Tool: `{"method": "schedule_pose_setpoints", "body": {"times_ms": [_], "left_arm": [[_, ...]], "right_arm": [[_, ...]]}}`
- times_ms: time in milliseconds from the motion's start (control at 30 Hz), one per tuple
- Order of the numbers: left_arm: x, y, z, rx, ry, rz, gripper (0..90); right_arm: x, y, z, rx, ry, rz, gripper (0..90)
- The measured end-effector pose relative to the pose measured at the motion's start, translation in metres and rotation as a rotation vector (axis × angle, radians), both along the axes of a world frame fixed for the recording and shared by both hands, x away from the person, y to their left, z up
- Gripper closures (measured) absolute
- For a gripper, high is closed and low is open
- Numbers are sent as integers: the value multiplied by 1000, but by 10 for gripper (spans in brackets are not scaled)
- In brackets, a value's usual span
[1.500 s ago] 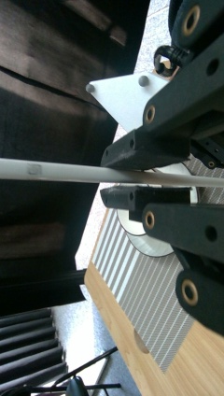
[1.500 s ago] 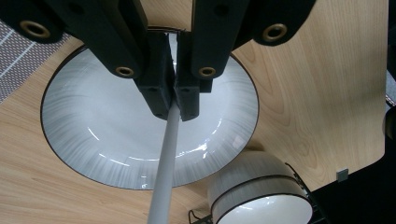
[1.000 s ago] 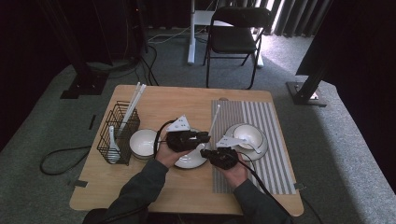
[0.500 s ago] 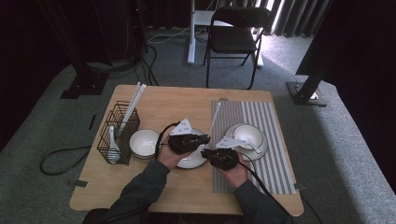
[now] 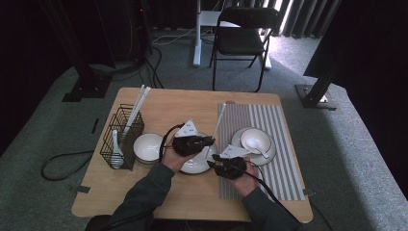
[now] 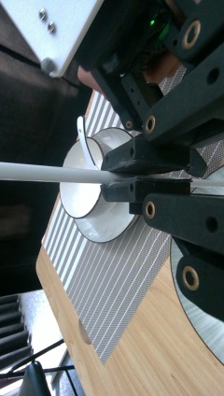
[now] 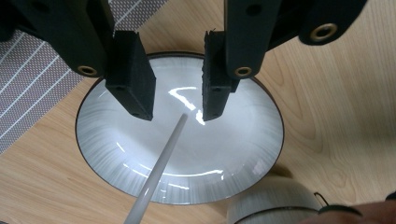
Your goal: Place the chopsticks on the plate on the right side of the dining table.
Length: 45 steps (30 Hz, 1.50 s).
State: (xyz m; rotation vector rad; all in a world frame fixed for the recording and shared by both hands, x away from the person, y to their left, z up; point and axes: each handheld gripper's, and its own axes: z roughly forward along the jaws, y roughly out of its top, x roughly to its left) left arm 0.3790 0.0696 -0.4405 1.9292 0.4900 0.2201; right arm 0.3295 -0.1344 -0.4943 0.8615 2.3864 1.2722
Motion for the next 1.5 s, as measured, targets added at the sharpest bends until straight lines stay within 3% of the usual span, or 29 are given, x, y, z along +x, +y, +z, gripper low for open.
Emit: {"method": "schedule_pose_setpoints", "body": {"times_ms": [300,967,1500], "left_arm": [[6,1,-1,3,-1,4,859],[20,-15,-3,51,-9,-6,859],[31,-28,-11,77,-7,-15,859]], "right_arm": [[-5,-6,-4,-23,-8,3,549],[-20,-26,-21,-99,-3,22,501],[-26,-29,-30,-115,20,39,493]]}}
